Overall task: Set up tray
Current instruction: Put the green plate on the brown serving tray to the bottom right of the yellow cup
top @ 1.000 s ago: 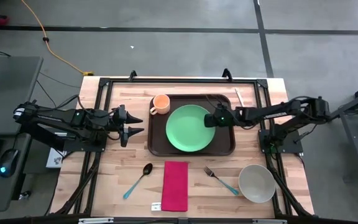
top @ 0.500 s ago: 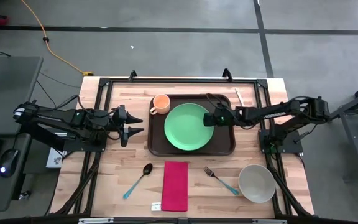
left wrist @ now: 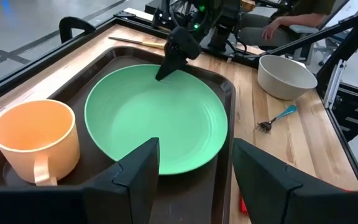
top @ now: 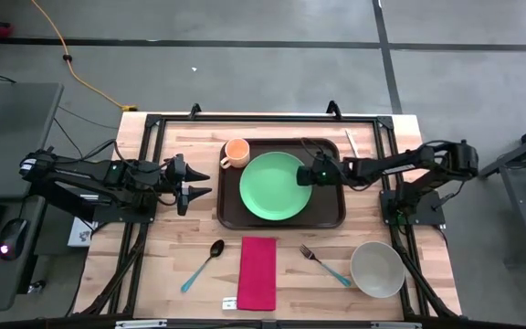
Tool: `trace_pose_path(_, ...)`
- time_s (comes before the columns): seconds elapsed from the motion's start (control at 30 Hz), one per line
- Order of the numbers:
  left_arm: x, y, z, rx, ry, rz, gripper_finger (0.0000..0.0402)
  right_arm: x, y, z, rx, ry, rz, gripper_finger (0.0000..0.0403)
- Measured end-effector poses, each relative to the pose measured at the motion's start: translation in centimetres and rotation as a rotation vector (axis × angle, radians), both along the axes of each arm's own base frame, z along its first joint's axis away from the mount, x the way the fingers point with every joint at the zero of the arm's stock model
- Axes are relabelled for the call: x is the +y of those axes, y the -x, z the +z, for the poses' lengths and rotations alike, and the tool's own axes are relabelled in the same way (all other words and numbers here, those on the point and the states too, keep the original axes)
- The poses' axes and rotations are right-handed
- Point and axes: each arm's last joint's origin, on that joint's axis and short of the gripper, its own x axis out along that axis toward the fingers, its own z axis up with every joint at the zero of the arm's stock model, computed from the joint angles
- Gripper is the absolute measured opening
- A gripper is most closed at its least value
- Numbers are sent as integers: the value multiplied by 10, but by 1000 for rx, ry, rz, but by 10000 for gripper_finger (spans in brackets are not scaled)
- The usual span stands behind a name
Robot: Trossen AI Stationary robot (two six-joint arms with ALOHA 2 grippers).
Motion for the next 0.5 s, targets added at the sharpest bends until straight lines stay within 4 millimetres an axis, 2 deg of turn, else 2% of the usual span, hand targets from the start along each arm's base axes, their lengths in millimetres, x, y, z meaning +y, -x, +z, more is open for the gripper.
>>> trace_pose_path(0.5, 0, 0, 0, 0, 1, 0, 230, -1, -4, -8, 8, 10, -10, 0)
